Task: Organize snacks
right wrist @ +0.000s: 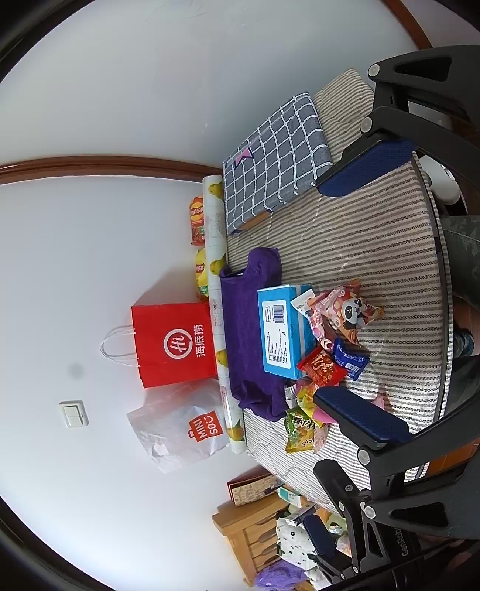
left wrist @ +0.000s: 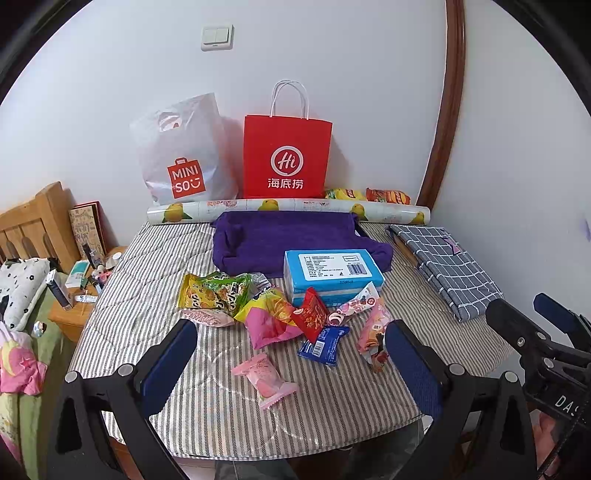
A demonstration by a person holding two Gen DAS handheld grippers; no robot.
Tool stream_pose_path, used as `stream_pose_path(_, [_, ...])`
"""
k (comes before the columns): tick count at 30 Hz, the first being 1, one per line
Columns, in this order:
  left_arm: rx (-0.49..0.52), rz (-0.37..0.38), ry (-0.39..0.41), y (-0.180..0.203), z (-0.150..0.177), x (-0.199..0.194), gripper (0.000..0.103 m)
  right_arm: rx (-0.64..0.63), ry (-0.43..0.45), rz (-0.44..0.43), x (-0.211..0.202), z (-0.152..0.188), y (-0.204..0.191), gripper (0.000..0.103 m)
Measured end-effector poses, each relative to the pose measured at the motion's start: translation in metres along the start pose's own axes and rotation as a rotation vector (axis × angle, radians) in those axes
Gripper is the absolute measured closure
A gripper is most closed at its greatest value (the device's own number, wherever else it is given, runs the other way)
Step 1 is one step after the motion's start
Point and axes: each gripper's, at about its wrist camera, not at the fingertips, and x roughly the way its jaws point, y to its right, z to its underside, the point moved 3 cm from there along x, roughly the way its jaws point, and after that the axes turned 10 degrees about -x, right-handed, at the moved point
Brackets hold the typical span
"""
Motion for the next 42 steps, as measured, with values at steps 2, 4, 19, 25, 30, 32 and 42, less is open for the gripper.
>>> stream_pose_path(2, [0.0,0.001,-0.001,0.0,-0.001,0.001,0.001,0.001,0.002,-0.001,0.0,0.0,0.0,0.002])
stream_pose_path(4, [0.0,0.001,-0.001,0.0,-0.001,0.001,0.001,0.001,0.002,-0.001,0.0,0.0,0.0,0.002])
stream_pose_path(19, [-0.019,-0.013,-0.021,-0.01,-0.001,0.012,0.001,-0.011,-0.01,-0.004,0.006,0.001,-0.007,0.002])
stream_pose_path(25, [-0.038,-0.026,-0.046,-0.022,0.003,0.028,0.001,-0.017,-0.039,-0.007,0.022,0.006,-0.011,0.002])
stream_pose_path(30, [-0.065,-0.039,-0.095,-0.037,0.011,0.053,0.001,-0.011,-0.099,-0.018,0.05,0.016,-0.013,0.002])
stream_pose_path(32, [-0.074,-0.047,-0.114,-0.043,0.015,0.062,0.001,-0.007,-0.125,-0.016,0.064,0.021,-0.013,0.002])
stream_pose_path(42, [-0.113,-0.083,-0.225,-0.076,0.04,0.118,0.003,0.062,-0.231,-0.017,0.136,0.045,-0.01,0.002])
